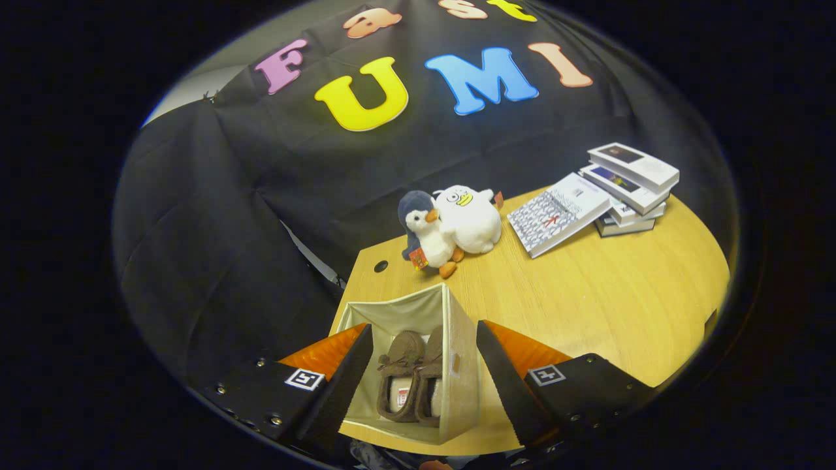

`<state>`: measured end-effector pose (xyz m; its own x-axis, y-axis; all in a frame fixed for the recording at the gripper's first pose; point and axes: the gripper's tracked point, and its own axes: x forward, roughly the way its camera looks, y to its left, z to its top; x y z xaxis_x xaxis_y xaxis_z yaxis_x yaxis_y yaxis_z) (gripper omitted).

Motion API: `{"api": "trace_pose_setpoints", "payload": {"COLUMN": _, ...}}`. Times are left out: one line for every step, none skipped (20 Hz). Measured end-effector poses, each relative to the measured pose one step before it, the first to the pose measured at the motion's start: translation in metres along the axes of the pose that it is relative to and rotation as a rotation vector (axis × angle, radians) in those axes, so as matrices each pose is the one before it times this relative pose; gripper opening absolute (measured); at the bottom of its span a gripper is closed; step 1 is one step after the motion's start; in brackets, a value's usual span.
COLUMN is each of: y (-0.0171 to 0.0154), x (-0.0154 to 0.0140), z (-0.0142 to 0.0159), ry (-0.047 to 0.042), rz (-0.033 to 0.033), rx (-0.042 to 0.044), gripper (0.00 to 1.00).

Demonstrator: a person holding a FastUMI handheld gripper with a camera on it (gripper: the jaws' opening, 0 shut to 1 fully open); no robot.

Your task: Open the storage box then place both shoes into the box .Put the left shoe in first, then the right shoe, with the right side of both shoes facing outward in a uniform manner.

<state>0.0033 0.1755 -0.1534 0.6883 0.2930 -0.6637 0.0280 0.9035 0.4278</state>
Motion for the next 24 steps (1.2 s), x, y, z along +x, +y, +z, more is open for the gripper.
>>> {"api": "trace_pose_setpoints", "payload": {"y": -0.00018, "x": 0.00404, "z": 0.00743, "ry": -0.03105, "rz": 0.00734, "rx": -0.03534, "gripper": 0.98}}
{"api": "trace_pose_setpoints", "payload": {"y": -0.00355, "x": -0.01211, "z": 0.00984, "ry": -0.03859, "rz": 0.00374, "rx": -0.03391, "gripper": 0.98}}
{"api": "trace_pose_setpoints", "payload": {"y": -0.00589, "x": -0.00941, "z": 0.01021, "ry": -0.04306, "rz": -0.00019, "rx": -0.03306, "gripper": 0.98}}
{"api": "trace_pose_setpoints", "payload": {"y": -0.00607, "x": -0.00862, "z": 0.01135, "ry": -0.04305, "rz": -0.00297, "rx": -0.0282, "gripper": 0.98}}
{"api": "trace_pose_setpoints", "payload": {"y": -0.00543, "x": -0.00862, "z": 0.01238, "ry": -0.04404, "rz": 0.00255, "rx": -0.02524, "gripper": 0.98}}
{"api": "trace_pose_setpoints", "payload": {"y": -0.00632, "x": -0.00803, "z": 0.01134, "ry": -0.04468, "rz": 0.00068, "rx": -0.02365, "gripper": 0.98}}
{"api": "trace_pose_setpoints", "payload": {"y": -0.00768, "x": -0.00855, "z": 0.01071, "ry": -0.04206, "rz": -0.00274, "rx": -0.02079, "gripper": 0.98}}
{"api": "trace_pose_setpoints", "payload": {"y": -0.0077, "x": -0.00736, "z": 0.012, "ry": -0.03917, "rz": -0.00397, "rx": -0.02433, "gripper": 0.97}}
{"api": "trace_pose_setpoints", "payload": {"y": -0.00994, "x": -0.00712, "z": 0.00856, "ry": -0.03265, "rz": -0.01218, "rx": -0.02775, "gripper": 0.97}}
{"api": "trace_pose_setpoints", "payload": {"y": -0.01027, "x": -0.00758, "z": 0.00847, "ry": -0.02889, "rz": -0.01479, "rx": -0.03126, "gripper": 0.98}}
{"api": "trace_pose_setpoints", "payload": {"y": -0.01026, "x": -0.00504, "z": 0.00759, "ry": -0.02805, "rz": -0.01594, "rx": -0.03344, "gripper": 0.98}}
{"api": "trace_pose_setpoints", "payload": {"y": -0.00978, "x": -0.00447, "z": 0.00579, "ry": -0.02645, "rz": -0.02018, "rx": -0.03213, "gripper": 0.97}}
{"api": "trace_pose_setpoints", "payload": {"y": -0.00963, "x": -0.0044, "z": 0.0057, "ry": -0.02347, "rz": -0.01486, "rx": -0.03419, "gripper": 0.97}}
{"api": "trace_pose_setpoints", "payload": {"y": -0.01035, "x": -0.00335, "z": 0.00263, "ry": -0.02197, "rz": -0.02106, "rx": -0.0318, "gripper": 0.97}}
{"api": "trace_pose_setpoints", "payload": {"y": -0.00982, "x": -0.00216, "z": 0.00229, "ry": -0.01703, "rz": -0.01815, "rx": -0.03018, "gripper": 0.97}}
{"api": "trace_pose_setpoints", "payload": {"y": -0.00771, "x": -0.00219, "z": 0.00046, "ry": -0.01191, "rz": -0.01335, "rx": -0.02127, "gripper": 0.97}}
{"api": "trace_pose_setpoints", "payload": {"y": -0.00534, "x": -0.00064, "z": -0.00058, "ry": -0.0089, "rz": -0.00829, "rx": -0.00898, "gripper": 0.97}}
{"api": "trace_pose_setpoints", "payload": {"y": -0.00414, "x": -0.00118, "z": -0.00105, "ry": -0.00269, "rz": -0.0021, "rx": 0.00329, "gripper": 0.98}}
{"api": "trace_pose_setpoints", "payload": {"y": -0.00399, "x": 0.0003, "z": -0.00077, "ry": -0.00012, "rz": 0.00077, "rx": 0.0105, "gripper": 0.97}}
{"api": "trace_pose_setpoints", "payload": {"y": -0.00259, "x": 0.00011, "z": -0.0001, "ry": 0.00138, "rz": 0.00129, "rx": 0.01148, "gripper": 0.98}}
{"api": "trace_pose_setpoints", "payload": {"y": -0.00482, "x": 0.00014, "z": 0.00117, "ry": -0.00015, "rz": -0.00064, "rx": 0.01065, "gripper": 0.98}}
{"api": "trace_pose_setpoints", "payload": {"y": -0.00376, "x": 0.00028, "z": 0.00212, "ry": -0.00881, "rz": -0.00435, "rx": 0.00966, "gripper": 0.97}}
{"api": "trace_pose_setpoints", "payload": {"y": -0.00344, "x": 0.00017, "z": 0.00235, "ry": -0.00862, "rz": -0.00376, "rx": 0.00967, "gripper": 0.97}}
{"api": "trace_pose_setpoints", "payload": {"y": -0.00121, "x": -0.00134, "z": 0.00209, "ry": -0.00594, "rz": -0.00018, "rx": 0.00866, "gripper": 0.97}}
